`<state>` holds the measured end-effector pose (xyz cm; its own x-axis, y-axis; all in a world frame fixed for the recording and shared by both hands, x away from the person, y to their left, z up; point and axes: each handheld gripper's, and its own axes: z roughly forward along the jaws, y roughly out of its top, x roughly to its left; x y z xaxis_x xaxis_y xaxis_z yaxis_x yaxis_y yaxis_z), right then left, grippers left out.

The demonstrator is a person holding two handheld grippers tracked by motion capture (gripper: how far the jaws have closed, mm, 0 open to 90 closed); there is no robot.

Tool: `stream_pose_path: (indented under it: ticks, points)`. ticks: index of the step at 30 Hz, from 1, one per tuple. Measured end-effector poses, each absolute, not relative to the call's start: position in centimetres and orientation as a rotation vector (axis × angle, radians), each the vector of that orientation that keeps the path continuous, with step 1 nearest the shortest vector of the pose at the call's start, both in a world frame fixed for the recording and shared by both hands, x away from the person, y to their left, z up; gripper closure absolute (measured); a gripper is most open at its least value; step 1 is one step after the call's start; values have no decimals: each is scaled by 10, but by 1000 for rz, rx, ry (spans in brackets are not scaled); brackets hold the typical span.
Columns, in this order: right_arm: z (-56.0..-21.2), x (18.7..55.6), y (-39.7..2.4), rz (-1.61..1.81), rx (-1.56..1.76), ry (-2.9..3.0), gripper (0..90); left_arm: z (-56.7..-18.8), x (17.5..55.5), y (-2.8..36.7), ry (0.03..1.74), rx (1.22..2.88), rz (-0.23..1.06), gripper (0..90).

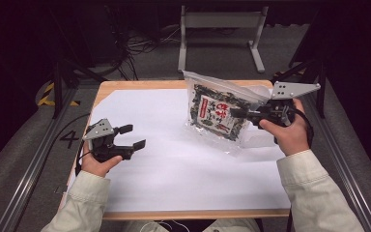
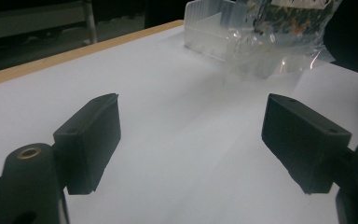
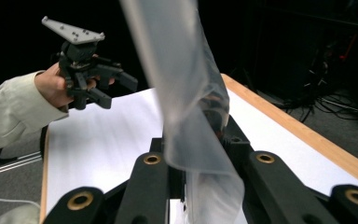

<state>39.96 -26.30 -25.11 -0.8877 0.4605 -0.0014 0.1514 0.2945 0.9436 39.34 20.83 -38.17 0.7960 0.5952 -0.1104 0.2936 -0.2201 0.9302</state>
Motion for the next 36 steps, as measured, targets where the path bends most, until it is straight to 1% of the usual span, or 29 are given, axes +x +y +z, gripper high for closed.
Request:
stream_pose_path:
  ticks: [7,10,17,23,36]
  points:
    - [-243,410,-271,1608,624,2255,760,-398,402,215,723,1820,332,191]
    - [-237,416,-277,1599,672,2236,759,-404,406,216,736,1829,328,173]
    - [-233,428,-288,1583,736,2212,760,-417,411,217,748,1857,308,167]
    - [-230,440,-299,1558,788,2189,760,-421,413,219,737,1857,312,166]
    - [-225,451,-321,1515,855,2126,759,-423,415,220,733,1864,304,169]
